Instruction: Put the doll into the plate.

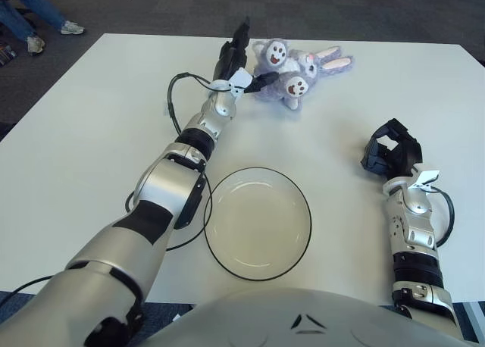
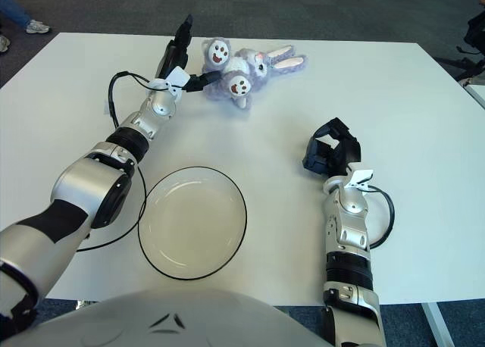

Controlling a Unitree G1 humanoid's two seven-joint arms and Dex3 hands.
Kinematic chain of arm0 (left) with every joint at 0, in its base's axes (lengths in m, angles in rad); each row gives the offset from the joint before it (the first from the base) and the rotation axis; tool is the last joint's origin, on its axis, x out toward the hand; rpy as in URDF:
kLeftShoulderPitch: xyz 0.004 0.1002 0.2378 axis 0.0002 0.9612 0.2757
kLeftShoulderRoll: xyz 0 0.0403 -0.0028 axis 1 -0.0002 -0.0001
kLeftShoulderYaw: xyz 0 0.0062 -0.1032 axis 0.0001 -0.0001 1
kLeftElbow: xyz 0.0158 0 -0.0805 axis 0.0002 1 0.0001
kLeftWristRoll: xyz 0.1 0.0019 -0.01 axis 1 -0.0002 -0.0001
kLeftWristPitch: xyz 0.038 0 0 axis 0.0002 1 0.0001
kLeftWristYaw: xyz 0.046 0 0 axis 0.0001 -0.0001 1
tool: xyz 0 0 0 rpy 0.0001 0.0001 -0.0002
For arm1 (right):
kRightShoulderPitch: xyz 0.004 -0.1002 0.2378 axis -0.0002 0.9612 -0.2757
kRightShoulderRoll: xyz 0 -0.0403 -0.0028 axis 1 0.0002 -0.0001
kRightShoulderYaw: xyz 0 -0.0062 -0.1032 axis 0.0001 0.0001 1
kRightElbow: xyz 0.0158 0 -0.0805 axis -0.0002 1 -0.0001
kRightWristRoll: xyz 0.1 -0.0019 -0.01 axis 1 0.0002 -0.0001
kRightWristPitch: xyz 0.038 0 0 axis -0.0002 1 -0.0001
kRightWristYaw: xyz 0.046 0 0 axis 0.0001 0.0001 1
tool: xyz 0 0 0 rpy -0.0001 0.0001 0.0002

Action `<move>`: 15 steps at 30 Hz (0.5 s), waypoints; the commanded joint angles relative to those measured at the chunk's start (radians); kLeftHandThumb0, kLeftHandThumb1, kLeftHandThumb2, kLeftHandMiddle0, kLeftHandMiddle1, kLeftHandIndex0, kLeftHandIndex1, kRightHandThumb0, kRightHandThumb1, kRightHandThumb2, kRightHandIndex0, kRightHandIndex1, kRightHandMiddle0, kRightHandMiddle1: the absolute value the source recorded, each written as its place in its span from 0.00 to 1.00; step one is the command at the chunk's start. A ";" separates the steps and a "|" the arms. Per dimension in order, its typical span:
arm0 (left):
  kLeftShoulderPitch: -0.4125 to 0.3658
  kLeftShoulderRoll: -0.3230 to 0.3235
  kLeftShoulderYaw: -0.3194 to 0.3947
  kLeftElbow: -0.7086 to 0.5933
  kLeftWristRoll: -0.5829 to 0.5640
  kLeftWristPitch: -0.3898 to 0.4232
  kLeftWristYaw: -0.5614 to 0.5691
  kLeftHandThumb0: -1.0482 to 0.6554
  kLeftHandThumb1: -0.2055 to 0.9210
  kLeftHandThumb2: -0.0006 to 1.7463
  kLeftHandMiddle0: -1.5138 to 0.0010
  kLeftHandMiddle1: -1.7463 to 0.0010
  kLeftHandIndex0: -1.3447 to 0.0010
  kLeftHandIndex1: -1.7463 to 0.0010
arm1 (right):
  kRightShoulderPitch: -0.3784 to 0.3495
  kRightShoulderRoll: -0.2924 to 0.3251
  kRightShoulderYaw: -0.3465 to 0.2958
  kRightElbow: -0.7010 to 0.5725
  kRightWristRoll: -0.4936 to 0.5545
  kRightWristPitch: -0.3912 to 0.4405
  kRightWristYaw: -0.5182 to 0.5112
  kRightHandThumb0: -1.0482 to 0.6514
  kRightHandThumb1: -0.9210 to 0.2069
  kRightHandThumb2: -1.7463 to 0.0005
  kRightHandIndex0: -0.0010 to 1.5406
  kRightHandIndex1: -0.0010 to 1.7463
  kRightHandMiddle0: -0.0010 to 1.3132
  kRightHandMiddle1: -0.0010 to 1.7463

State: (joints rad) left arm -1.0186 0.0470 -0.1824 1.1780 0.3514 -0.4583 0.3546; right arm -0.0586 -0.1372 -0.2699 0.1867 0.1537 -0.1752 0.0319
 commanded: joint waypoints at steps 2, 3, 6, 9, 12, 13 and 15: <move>0.021 0.002 0.024 -0.028 -0.031 -0.011 -0.018 0.06 0.99 0.16 1.00 0.57 1.00 0.89 | 0.045 0.027 0.004 0.048 0.013 0.015 0.005 0.33 0.57 0.22 0.79 1.00 0.49 1.00; 0.026 0.002 0.028 -0.035 -0.036 -0.013 -0.021 0.07 1.00 0.17 1.00 0.56 1.00 0.87 | 0.045 0.026 0.004 0.049 0.013 0.015 0.006 0.33 0.57 0.22 0.79 1.00 0.49 1.00; 0.036 0.002 0.033 -0.051 -0.045 -0.012 -0.025 0.08 1.00 0.21 1.00 0.52 1.00 0.83 | 0.042 0.024 0.002 0.057 0.014 0.012 0.008 0.33 0.56 0.23 0.79 1.00 0.49 1.00; 0.043 0.001 0.037 -0.062 -0.048 -0.012 -0.023 0.09 1.00 0.25 1.00 0.51 1.00 0.81 | 0.039 0.024 0.001 0.066 0.014 0.008 0.009 0.33 0.56 0.23 0.79 1.00 0.48 1.00; 0.047 0.001 0.039 -0.070 -0.051 -0.011 -0.022 0.09 1.00 0.27 1.00 0.50 1.00 0.80 | 0.038 0.025 0.000 0.068 0.013 0.006 0.010 0.33 0.55 0.23 0.79 1.00 0.48 1.00; 0.048 0.001 0.042 -0.075 -0.054 -0.010 -0.021 0.10 1.00 0.26 1.00 0.50 1.00 0.80 | 0.038 0.024 -0.001 0.070 0.013 0.006 0.011 0.33 0.55 0.24 0.79 1.00 0.48 1.00; 0.047 -0.002 0.049 -0.080 -0.063 -0.010 -0.020 0.10 1.00 0.26 1.00 0.51 1.00 0.80 | 0.037 0.023 -0.002 0.071 0.014 0.007 0.013 0.33 0.55 0.24 0.79 1.00 0.48 1.00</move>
State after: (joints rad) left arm -0.9770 0.0456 -0.1502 1.1132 0.3011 -0.4604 0.3365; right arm -0.0624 -0.1380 -0.2750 0.2015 0.1543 -0.1806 0.0415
